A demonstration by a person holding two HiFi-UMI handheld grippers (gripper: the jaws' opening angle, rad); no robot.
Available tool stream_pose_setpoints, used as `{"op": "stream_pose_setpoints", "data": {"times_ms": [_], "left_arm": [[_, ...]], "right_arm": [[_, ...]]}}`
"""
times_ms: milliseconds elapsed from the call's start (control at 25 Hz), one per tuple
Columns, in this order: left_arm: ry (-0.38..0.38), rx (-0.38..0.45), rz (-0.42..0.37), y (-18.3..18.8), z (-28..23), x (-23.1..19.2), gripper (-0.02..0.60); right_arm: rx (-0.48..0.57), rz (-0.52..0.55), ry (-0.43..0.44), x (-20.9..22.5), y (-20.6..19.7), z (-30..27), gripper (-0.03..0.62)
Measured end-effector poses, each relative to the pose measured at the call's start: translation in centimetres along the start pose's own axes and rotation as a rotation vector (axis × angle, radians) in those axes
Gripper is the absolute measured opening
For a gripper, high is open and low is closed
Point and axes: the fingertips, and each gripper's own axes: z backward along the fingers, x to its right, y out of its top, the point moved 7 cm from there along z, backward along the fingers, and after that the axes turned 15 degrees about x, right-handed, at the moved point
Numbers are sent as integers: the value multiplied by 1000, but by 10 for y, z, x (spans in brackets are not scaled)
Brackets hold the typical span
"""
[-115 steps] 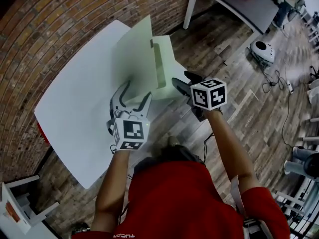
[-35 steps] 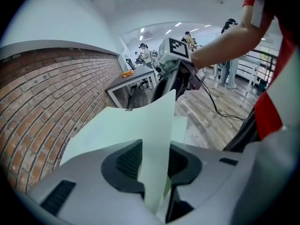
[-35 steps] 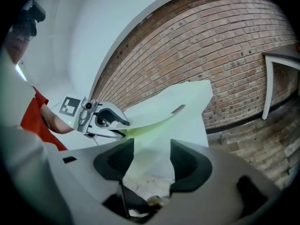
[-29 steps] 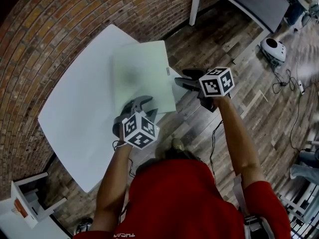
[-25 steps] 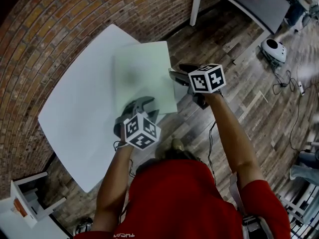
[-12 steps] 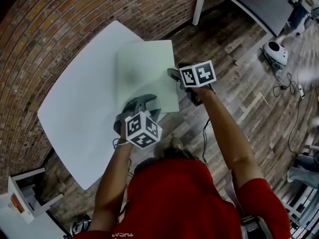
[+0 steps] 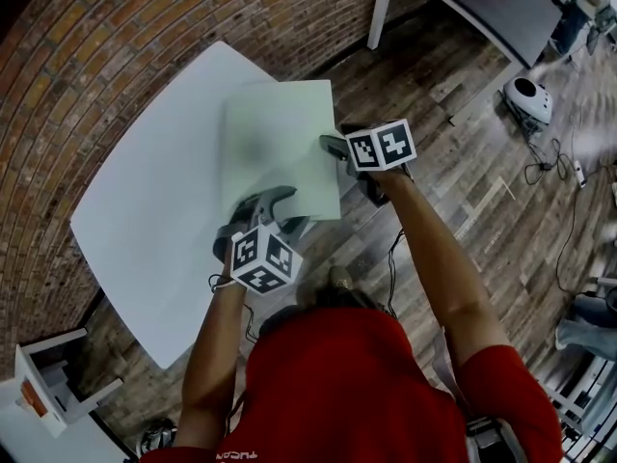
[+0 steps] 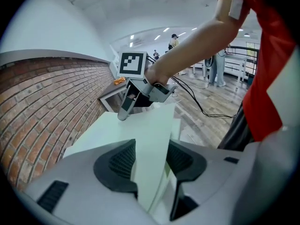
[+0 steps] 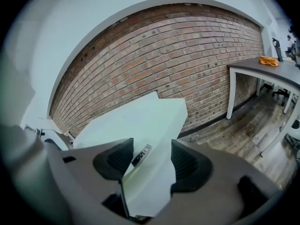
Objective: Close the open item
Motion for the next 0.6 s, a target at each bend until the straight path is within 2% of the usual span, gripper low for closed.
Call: {"op": "stream_pose_setpoints", "data": {"times_ms": [120,200,320,440,600], "left_arm": [[-4,17,29,-1,4,7,202],[-8,34,51,-1,7,12,232],[13,77,94,0,13,16,232],[67,141,139,4,19,14,232],[175,263,240,11,29,6,228]], "right_arm": [[0,2,-2,-1,0,1,236],[1,1,-6,-1,-1,2,236],[13,4,-11,-1,-2,3,236],[32,19,-19,-2,-4,3,236],[72,65,-37,-5,-9,4,236]]}}
